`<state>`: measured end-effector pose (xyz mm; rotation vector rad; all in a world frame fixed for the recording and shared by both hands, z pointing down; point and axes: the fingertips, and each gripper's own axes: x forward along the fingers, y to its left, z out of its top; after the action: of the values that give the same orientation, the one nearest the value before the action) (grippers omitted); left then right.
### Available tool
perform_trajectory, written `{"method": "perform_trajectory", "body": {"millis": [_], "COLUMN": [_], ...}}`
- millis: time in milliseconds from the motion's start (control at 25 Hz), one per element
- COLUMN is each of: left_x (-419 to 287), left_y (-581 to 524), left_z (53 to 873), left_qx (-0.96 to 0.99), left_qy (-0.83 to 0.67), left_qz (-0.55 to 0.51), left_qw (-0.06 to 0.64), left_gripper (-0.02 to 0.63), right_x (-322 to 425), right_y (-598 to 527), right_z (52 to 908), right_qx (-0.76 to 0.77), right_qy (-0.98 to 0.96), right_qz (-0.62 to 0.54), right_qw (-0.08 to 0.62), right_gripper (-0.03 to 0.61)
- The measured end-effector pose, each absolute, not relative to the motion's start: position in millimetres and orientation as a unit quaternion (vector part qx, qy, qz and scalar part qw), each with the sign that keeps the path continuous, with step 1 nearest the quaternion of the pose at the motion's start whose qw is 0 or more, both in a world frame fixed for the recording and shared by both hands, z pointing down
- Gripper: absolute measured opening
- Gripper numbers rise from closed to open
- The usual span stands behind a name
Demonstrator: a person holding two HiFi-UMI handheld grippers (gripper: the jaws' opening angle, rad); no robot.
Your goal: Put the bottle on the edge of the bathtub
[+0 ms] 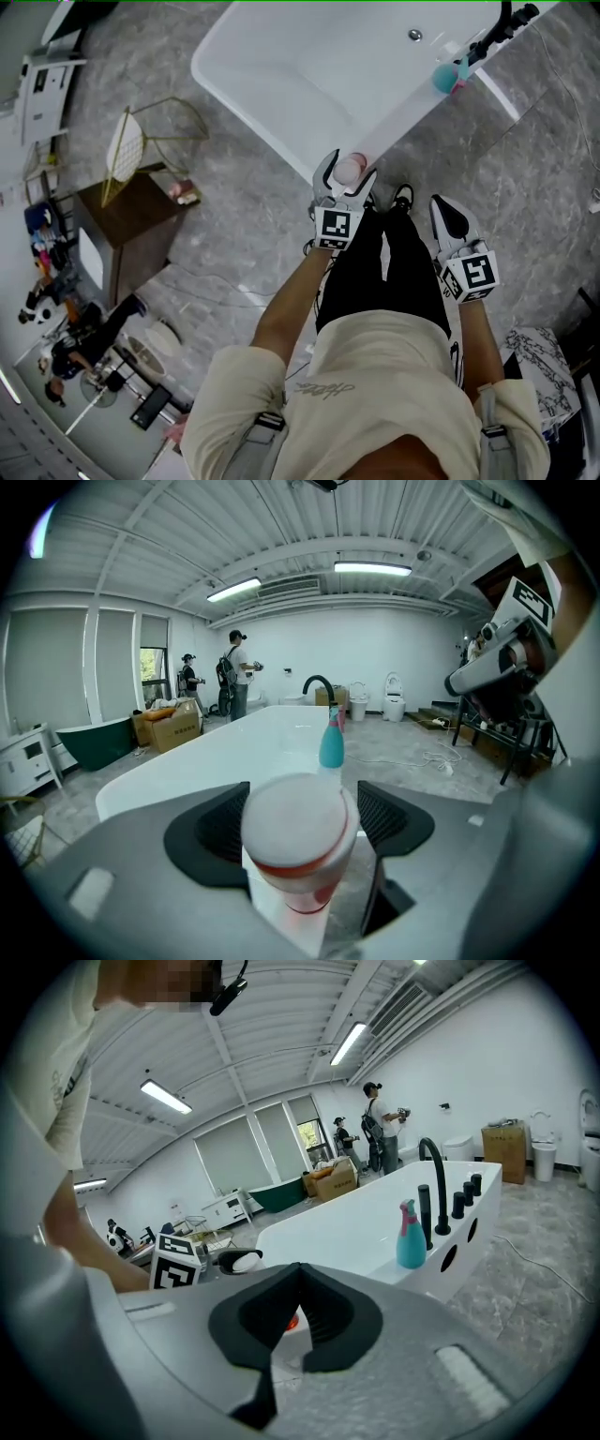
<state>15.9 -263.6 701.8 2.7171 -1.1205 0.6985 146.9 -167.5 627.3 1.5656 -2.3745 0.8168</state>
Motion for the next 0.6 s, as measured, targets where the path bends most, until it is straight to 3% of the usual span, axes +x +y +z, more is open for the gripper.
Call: {"method": "perform_trajectory", "body": {"millis": [600], "left_x": [-10.8], "left_y": [-263.9], "left_z": [566.5], "left_qx": [0.904], "left_qy": [-0.405], "left_qz": [0.116], "left_qw": [0.072], "left_gripper": [0.324], "right_x": [119.3], "right_y": [-212.4], "right_z": [535.9], "right_qx": [0.500], "right_qy": [-0.847], "right_qz": [0.156], "right_qw": [0.088], "right_gripper": [0.000]}}
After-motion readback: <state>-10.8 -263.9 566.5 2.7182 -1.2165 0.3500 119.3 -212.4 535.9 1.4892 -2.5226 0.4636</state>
